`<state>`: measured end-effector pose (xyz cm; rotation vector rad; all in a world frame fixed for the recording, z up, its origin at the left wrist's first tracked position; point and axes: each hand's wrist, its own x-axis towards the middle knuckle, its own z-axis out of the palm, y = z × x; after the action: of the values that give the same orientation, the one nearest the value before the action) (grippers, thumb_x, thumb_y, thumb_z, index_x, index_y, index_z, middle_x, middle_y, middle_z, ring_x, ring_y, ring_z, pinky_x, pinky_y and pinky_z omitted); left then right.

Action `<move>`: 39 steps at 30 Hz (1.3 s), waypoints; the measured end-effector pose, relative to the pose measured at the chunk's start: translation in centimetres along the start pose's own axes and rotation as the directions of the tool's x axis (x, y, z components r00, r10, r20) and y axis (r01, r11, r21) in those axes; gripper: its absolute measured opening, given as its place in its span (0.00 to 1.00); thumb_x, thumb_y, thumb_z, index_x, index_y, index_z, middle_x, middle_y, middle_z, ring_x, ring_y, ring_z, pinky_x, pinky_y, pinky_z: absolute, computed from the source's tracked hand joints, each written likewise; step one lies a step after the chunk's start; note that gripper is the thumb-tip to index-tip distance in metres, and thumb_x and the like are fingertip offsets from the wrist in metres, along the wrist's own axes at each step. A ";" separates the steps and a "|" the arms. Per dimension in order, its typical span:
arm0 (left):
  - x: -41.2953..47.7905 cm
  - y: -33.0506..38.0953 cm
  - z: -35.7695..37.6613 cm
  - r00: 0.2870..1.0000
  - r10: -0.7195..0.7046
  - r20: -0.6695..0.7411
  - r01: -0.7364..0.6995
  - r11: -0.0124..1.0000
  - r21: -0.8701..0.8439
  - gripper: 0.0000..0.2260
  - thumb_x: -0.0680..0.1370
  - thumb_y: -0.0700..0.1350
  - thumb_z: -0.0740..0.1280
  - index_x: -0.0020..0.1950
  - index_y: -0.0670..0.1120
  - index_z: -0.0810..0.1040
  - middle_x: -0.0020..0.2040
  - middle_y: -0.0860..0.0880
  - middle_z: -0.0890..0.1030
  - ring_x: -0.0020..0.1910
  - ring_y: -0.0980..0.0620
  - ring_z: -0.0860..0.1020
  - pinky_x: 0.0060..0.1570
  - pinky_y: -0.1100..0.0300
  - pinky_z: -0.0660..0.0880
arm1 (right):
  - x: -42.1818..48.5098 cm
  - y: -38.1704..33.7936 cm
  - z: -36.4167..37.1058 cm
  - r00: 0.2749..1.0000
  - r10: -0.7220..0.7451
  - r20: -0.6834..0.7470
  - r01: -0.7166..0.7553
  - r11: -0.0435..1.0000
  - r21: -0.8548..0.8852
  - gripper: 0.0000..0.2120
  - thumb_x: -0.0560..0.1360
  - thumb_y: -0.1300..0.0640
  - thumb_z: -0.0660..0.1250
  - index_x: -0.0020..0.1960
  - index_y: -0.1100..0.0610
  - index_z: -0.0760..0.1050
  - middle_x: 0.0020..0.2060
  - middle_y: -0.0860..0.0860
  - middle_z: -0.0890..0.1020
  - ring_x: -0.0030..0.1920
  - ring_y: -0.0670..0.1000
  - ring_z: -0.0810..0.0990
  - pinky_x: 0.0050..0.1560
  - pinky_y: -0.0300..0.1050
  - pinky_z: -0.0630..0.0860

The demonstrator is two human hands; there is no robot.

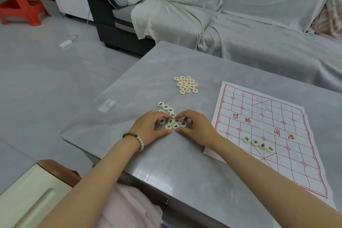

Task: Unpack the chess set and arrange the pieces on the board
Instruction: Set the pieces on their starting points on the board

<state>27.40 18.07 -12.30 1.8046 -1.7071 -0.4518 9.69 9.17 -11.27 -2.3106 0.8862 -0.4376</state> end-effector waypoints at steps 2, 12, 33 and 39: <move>-0.1 0.1 0.1 1.000 -0.007 -0.013 0.007 1.000 -0.005 0.18 0.68 0.53 0.73 0.57 0.56 0.77 0.41 0.61 0.71 0.43 0.58 0.72 0.45 0.66 0.67 | 0.0 0.0 0.2 1.000 0.009 -0.018 -0.009 1.000 0.022 0.14 0.69 0.54 0.74 0.53 0.52 0.78 0.46 0.45 0.78 0.43 0.41 0.72 0.43 0.32 0.65; 0.3 -0.6 -0.1 1.000 0.012 0.006 -0.012 0.999 -0.046 0.17 0.71 0.48 0.72 0.59 0.54 0.76 0.48 0.62 0.77 0.53 0.59 0.72 0.55 0.64 0.69 | -0.3 0.2 0.0 1.000 0.018 -0.010 -0.017 0.999 0.049 0.13 0.69 0.54 0.74 0.52 0.51 0.79 0.46 0.45 0.77 0.43 0.42 0.74 0.42 0.27 0.66; 1.4 2.4 -0.4 0.995 -0.037 -0.095 0.017 0.979 -0.204 0.10 0.69 0.46 0.75 0.49 0.54 0.81 0.45 0.59 0.80 0.44 0.62 0.77 0.47 0.73 0.70 | -3.6 0.6 -3.2 0.990 0.058 -0.128 -0.040 0.989 0.142 0.07 0.71 0.60 0.72 0.45 0.50 0.79 0.43 0.45 0.82 0.43 0.47 0.78 0.44 0.38 0.75; 1.9 9.5 3.7 0.993 0.096 0.062 -0.079 0.967 -0.244 0.11 0.70 0.48 0.73 0.50 0.56 0.80 0.45 0.62 0.81 0.44 0.61 0.75 0.47 0.70 0.71 | -9.9 4.1 -8.2 0.945 0.193 -0.262 -0.167 0.979 0.121 0.06 0.71 0.58 0.72 0.46 0.49 0.79 0.43 0.43 0.82 0.42 0.45 0.78 0.43 0.33 0.75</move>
<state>17.98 15.61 -8.80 1.5500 -1.6923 -0.6642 -3.46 10.07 -8.55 -2.0882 1.1714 -0.7151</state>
